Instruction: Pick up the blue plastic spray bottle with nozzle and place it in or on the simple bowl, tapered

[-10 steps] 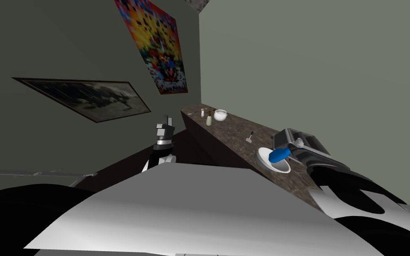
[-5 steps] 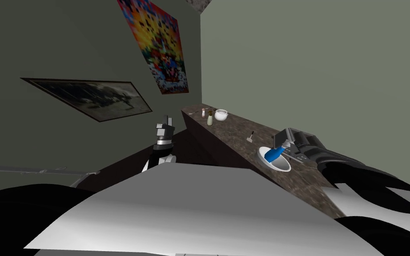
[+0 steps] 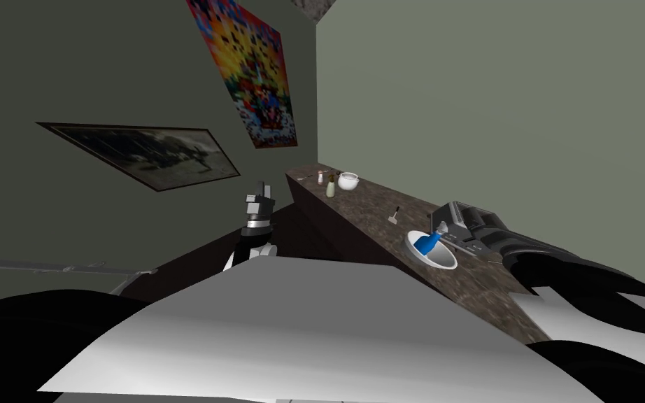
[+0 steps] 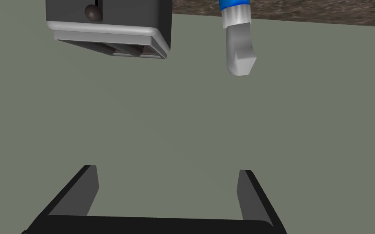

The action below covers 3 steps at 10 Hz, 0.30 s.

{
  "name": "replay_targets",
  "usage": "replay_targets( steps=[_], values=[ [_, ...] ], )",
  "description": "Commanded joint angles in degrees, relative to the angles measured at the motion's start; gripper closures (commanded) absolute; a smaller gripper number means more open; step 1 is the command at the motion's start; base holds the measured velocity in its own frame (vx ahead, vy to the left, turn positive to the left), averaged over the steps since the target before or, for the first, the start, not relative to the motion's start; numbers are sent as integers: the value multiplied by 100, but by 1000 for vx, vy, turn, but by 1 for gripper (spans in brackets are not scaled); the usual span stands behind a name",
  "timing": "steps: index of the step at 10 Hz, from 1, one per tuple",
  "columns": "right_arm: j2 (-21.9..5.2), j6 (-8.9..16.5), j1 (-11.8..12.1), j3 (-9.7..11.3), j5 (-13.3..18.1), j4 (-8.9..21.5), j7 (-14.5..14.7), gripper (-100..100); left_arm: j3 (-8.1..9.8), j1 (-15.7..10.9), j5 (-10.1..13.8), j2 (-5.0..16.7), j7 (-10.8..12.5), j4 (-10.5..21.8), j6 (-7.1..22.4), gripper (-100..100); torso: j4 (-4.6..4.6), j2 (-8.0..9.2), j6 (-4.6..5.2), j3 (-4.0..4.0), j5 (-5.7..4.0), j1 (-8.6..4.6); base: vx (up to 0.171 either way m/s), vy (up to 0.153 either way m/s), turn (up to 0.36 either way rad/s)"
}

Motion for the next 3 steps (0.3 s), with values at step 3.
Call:
replay_targets(
  steps=[3],
  values=[
    [0,0,0,0,0,0,0,0,0,0,0,0,0,0,0,0,0,0,0,0,0,0,0,0,0]
  ],
)
